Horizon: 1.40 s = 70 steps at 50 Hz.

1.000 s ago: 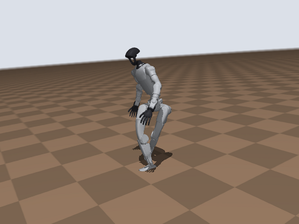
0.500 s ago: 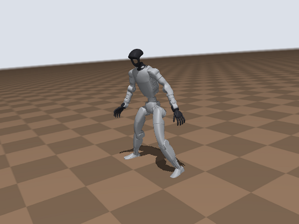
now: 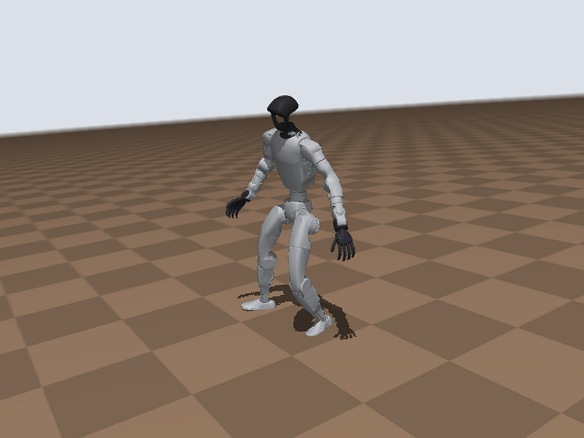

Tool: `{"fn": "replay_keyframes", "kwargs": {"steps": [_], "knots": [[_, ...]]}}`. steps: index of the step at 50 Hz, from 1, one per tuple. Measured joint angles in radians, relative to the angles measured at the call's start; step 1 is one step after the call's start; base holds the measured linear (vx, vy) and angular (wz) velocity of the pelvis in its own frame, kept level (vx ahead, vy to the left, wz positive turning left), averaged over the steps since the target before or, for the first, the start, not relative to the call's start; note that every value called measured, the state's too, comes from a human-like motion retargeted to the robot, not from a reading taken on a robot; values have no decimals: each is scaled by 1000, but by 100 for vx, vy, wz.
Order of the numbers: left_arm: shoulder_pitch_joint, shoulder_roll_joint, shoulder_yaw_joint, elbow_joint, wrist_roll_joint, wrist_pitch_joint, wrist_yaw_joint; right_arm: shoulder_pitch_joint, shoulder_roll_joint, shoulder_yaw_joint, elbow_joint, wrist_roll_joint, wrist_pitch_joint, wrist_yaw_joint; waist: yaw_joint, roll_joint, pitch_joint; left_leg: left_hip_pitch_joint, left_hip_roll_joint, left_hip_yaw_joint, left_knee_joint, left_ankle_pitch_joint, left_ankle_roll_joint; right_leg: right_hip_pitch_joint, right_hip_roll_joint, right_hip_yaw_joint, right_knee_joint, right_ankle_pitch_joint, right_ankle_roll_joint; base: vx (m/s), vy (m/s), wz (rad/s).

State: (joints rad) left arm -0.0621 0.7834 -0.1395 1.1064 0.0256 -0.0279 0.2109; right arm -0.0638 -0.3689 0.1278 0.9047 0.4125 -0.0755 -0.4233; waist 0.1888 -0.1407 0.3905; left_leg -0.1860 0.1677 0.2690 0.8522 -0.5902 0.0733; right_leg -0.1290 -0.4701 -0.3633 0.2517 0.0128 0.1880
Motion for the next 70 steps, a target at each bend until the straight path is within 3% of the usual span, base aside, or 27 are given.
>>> {"fn": "replay_keyframes", "kwargs": {"steps": [3,6,11,15,18,21,23,25,27,29,30,32,34,35,38,40,42,43,46,49,52,55,58,62,65,68,70], "knots": [[-20,0,-6,-9,-2,10,-24,-28,-7,19,2,-17,4,52,-27,39,17,52,11,23,-87,33,-14,-73,105,-66,167,-126,-28,-15,34,-44],[-63,11,-49,-30,12,14,-74,-57,-8,50,11,-26,4,83,-61,59,33,93,-11,47,-208,92,-29,-125,197,-193,228,-175,-39,-18,33,-26],[-179,48,-164,-120,56,-15,-169,-68,-13,121,20,6,-24,133,-124,90,46,135,-98,40,-436,214,-69,-196,371,-334,204,-178,-59,-19,35,27],[-332,71,-275,-211,80,-37,-197,-65,-34,152,24,57,-47,186,-173,128,90,158,-189,-15,-535,273,-69,-246,484,-299,238,-135,-57,-16,40,88],[-462,99,-387,-280,108,-47,-201,-82,-40,144,48,107,-55,196,-225,157,115,142,-258,-63,-530,274,-58,-292,515,-278,369,-113,-47,-9,44,119],[-566,137,-508,-334,151,-66,-196,-94,-43,88,52,149,-83,159,-349,210,109,106,-321,-146,-535,298,-68,-286,501,-417,468,-115,-66,2,51,175],[-593,149,-582,-352,195,-85,-173,-57,-42,14,19,164,-120,116,-479,287,88,93,-341,-222,-569,366,-136,-244,525,-533,442,-110,-83,15,63,236],[-578,120,-629,-364,187,-77,-101,17,-42,-71,-32,170,-145,73,-617,388,59,126,-368,-289,-696,504,-223,-209,587,-557,323,-116,-88,26,73,245],[-524,59,-611,-384,163,-86,-48,117,-42,-181,-85,173,-151,67,-740,477,43,196,-400,-344,-807,594,-329,-153,648,-442,136,-163,-89,35,87,228],[-476,-9,-541,-422,110,-107,-34,198,-41,-291,-115,183,-136,77,-814,512,32,272,-448,-296,-835,576,-335,-75,625,-304,-7,-221,-83,39,83,197],[-455,-40,-498,-447,81,-118,-38,233,-37,-343,-124,193,-123,81,-836,510,22,305,-456,-223,-813,540,-335,-24,598,-263,-76,-244,-85,41,62,153],[-412,-73,-424,-521,-2,-109,-6,255,-23,-395,-95,206,-73,52,-814,432,-5,327,-452,79,-548,472,-265,69,436,-251,-107,-291,-48,41,65,80],[-336,-69,-357,-590,-16,-91,29,236,-14,-387,-32,213,-23,44,-779,368,-28,240,-355,243,-100,448,-214,95,305,-236,-68,-337,-56,35,66,-12],[-281,-61,-318,-619,-2,-81,43,217,-13,-370,5,209,1,51,-758,354,-38,164,-291,251,132,467,-216,85,269,-214,-42,-357,-78,30,62,-100],[-68,-66,-156,-670,68,-62,6,135,-27,-301,71,149,48,110,-650,338,-63,-52,-153,136,513,506,-298,19,241,-80,-24,-351,-152,26,63,-180],[56,-97,-64,-672,67,-56,-61,101,-30,-259,62,103,49,120,-576,296,-74,-94,17,124,610,451,-219,27,210,-9,-77,-314,-160,22,63,-169],[121,-126,-12,-641,38,-47,-145,80,-28,-221,17,73,27,92,-504,248,-75,-132,160,87,587,391,-136,45,168,39,-134,-266,-138,15,65,-125],[141,-132,1,-619,30,-42,-183,77,-24,-206,-12,62,13,74,-466,221,-80,-157,188,46,532,366,-126,50,141,59,-157,-241,-118,11,68,-113],[180,-105,8,-548,68,-40,-255,90,-3,-179,-86,35,-24,34,-350,142,-96,-153,228,-49,207,315,-172,49,69,124,-198,-185,-43,10,70,-118],[180,-68,0,-461,134,-50,-224,84,16,-165,-108,22,-50,3,-256,91,-86,-24,293,-2,-277,265,-230,45,20,182,-208,-165,32,9,77,-114],[124,-77,-44,-327,182,-55,-89,65,23,-152,-87,33,-67,-32,-214,90,-52,55,276,-89,-583,342,-311,59,-20,209,-205,-163,70,2,95,-43],[34,-114,-140,-194,207,-41,63,53,33,-121,-31,75,-54,-57,-207,67,-16,-49,183,-187,-385,331,-335,93,-95,271,-232,-153,64,-1,96,35],[-11,-153,-197,-125,200,-29,124,64,71,-73,38,98,-23,-51,-147,54,-15,-107,124,-152,-243,266,-301,109,-123,257,-273,-106,62,5,79,-7],[5,-200,-126,-109,51,-34,82,60,117,-56,84,103,-23,-43,-14,60,-54,-26,92,-54,-394,278,-183,74,-41,101,-224,-49,74,4,54,-89],[96,-225,-49,-125,-52,-34,70,69,136,-60,60,102,-41,-50,10,55,-93,50,53,2,-540,305,-127,71,75,188,-132,-73,73,3,49,-40],[185,-235,-22,-113,-70,-29,75,73,136,-59,16,115,-52,-3,2,52,-144,77,37,31,-597,294,-119,91,152,117,-35,-130,34,6,48,-19],[221,-239,-17,-91,-59,-19,63,62,131,-57,1,134,-54,37,18,41,-175,86,23,53,-612,284,-127,112,157,-7,0,-158,-5,6,43,-50]]}}
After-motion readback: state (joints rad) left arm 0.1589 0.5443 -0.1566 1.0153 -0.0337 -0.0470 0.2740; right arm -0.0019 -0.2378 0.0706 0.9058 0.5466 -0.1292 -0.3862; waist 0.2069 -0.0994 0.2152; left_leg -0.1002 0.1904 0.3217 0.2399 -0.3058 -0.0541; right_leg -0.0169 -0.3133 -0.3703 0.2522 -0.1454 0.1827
